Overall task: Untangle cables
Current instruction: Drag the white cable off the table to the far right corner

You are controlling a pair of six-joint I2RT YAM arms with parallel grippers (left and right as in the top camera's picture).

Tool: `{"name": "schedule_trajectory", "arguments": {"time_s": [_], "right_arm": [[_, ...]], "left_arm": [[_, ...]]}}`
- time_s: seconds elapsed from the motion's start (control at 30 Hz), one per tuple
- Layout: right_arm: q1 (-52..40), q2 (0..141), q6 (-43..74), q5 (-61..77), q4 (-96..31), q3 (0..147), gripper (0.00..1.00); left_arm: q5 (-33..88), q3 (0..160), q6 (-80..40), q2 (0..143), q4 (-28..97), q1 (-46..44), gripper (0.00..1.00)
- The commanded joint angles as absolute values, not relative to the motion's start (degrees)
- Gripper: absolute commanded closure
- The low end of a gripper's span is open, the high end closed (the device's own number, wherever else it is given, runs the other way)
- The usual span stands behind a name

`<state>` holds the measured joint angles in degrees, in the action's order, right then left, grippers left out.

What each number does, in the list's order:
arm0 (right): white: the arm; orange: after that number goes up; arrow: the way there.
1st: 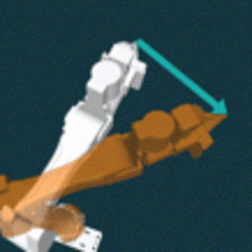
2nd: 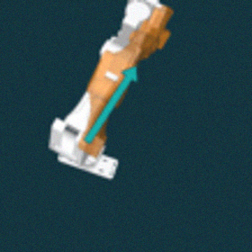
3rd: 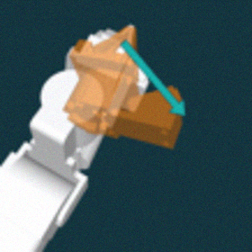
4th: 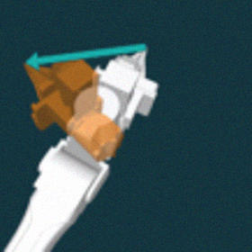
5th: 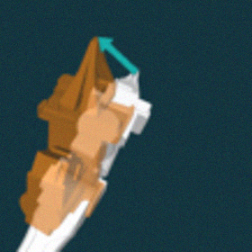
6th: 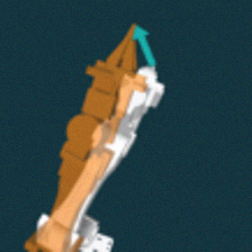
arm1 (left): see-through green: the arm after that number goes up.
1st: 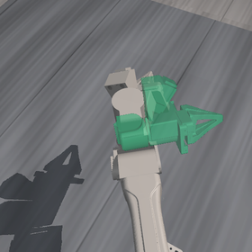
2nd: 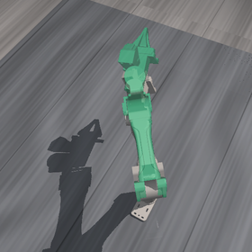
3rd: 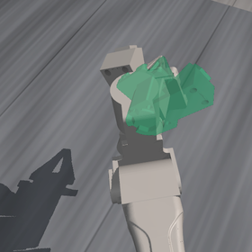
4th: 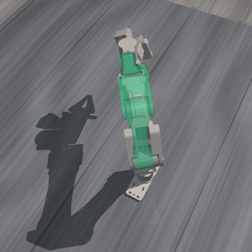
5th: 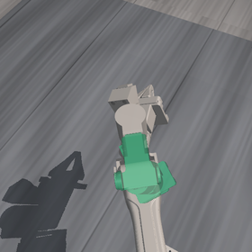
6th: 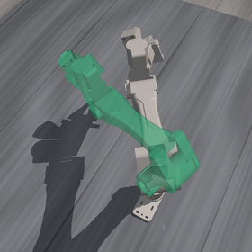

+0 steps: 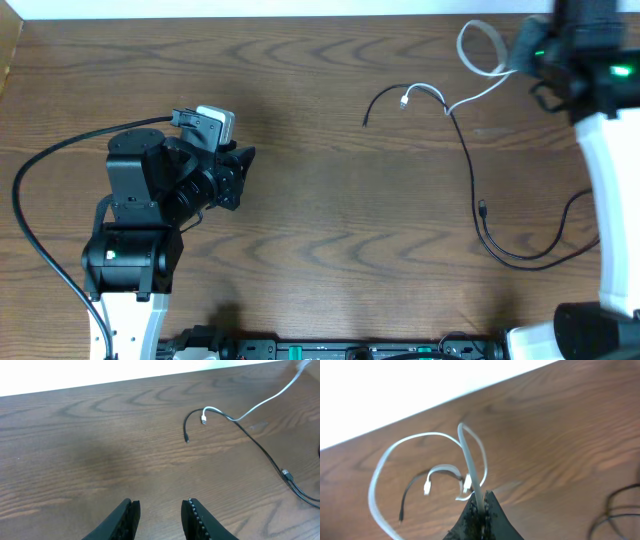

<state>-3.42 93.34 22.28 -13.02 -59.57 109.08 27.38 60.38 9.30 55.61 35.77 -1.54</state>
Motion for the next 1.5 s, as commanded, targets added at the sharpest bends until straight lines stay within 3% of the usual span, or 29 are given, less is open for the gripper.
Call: {"name": "schedule_trajectory", "arguments": {"time_s": [0.0, 0.23, 0.47, 0.7, 0.93, 1.07, 1.33, 1.47], "right_arm": [[0.6, 90.4, 20.6, -15.1, -61.4, 113.9, 0.99], [9.1, 86.7, 20.0, -14.5, -65.3, 124.7, 0.99], [11.7, 85.0, 16.9, -13.0, -66.7, 133.8, 0.99], [11.7, 86.8, 15.1, -3.8, -67.9, 135.2, 0.99], [9.3, 92.4, 6.7, 20.0, -71.9, 135.2, 0.99], [4.8, 92.6, 2.5, 25.1, -71.8, 135.2, 0.99], [3.5, 92.0, 3.6, 10.3, -72.1, 135.2, 0.99], [4.5, 94.2, 5.6, -4.9, -72.6, 135.2, 0.99]], "left_arm": [[28.6, 60.2, 10.2, 55.3, 35.7, -1.4, 0.67], [28.6, 60.2, 10.0, 55.3, 35.5, -1.4, 0.67], [28.5, 60.2, 10.0, 55.4, 35.4, -1.4, 0.67], [28.5, 60.2, 10.0, 55.4, 35.4, -1.4, 0.67], [28.5, 60.2, 10.0, 55.4, 35.4, -1.4, 0.66], [28.5, 60.2, 10.0, 55.3, 35.5, -1.4, 0.66], [28.5, 60.2, 10.0, 55.3, 35.5, -1.4, 0.67], [28.5, 60.2, 10.0, 55.3, 35.5, -1.4, 0.66]]}}
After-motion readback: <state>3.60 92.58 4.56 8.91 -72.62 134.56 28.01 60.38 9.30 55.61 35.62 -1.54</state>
